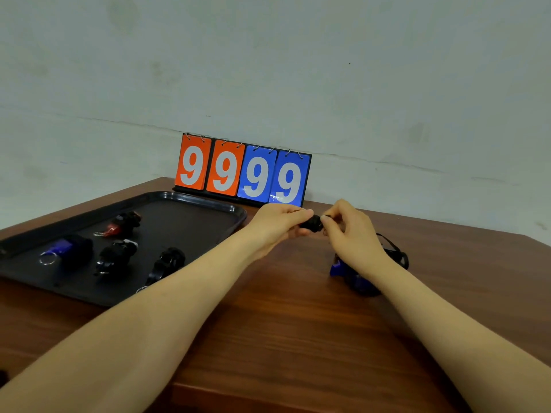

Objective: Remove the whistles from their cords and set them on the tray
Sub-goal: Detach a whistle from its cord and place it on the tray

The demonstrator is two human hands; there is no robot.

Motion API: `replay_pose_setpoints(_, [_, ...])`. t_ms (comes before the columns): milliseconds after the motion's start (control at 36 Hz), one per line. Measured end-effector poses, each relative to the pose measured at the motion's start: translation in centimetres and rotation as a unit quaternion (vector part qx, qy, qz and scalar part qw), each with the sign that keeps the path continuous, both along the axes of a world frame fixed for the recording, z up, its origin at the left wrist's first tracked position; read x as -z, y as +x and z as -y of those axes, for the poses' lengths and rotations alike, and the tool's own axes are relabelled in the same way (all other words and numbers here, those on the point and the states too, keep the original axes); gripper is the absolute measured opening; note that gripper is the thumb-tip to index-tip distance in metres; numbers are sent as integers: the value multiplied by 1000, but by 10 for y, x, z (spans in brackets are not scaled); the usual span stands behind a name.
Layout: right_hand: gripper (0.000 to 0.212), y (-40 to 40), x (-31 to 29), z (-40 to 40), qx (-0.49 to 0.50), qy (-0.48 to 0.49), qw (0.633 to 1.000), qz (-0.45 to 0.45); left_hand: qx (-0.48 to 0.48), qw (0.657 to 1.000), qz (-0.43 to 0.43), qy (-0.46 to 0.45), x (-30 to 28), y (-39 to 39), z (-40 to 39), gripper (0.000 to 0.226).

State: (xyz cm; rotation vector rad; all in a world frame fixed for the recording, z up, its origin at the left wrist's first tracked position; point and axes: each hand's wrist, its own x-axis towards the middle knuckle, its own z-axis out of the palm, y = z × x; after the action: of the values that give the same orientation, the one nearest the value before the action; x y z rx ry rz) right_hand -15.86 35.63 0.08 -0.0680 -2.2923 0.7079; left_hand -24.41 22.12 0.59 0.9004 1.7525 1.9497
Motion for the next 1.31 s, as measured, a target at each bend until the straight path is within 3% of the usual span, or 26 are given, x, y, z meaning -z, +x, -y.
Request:
replay_pose_setpoints(139, [13, 3, -8, 1, -34, -138, 989, 29, 17, 999, -25, 10, -4, 3, 4, 20])
replay_pose_setpoints(194, [16, 7, -12, -2, -82, -234, 968, 46, 26, 999, -25, 23, -3, 5, 4, 19])
replay_pose_setpoints(417, [12, 9, -16, -8, -230, -522, 817, 88, 24, 997, -28, 65, 1, 9, 0, 23])
replay_pose_setpoints(472, [25, 9, -15, -6, -241, -593, 762, 96, 30, 996, -11, 87, 3, 9, -1, 18])
replay_pose_setpoints(528, [36, 9, -14, -4, -240, -623, 737, 105, 39, 993, 16, 111, 4, 10, -3, 17])
replay_pose_setpoints(639, [37, 6, -10, -3, -221, -616, 749, 101, 53, 987, 78, 128, 6, 10, -8, 18])
replay_pose_setpoints(750, [24, -1, -4, 1, -212, -577, 786, 68, 47, 981, 125, 138, 7, 13, -10, 19])
replay_pose_setpoints(861, [14, -2, -2, 7, -233, -559, 795, 32, 27, 975, 159, 151, 5, 14, -11, 17])
replay_pose_setpoints(917, [13, -2, -2, 9, -227, -548, 805, 24, 4, 982, 149, 115, 5, 13, -12, 17])
replay_pose_setpoints(1028, [14, 0, -2, 10, -198, -504, 840, 18, -36, 998, 47, -33, 11, 12, -14, 29])
replay_pose_setpoints(1306, [18, 0, -2, 11, -152, -433, 888, 21, 22, 993, 119, -11, 14, 14, -14, 46])
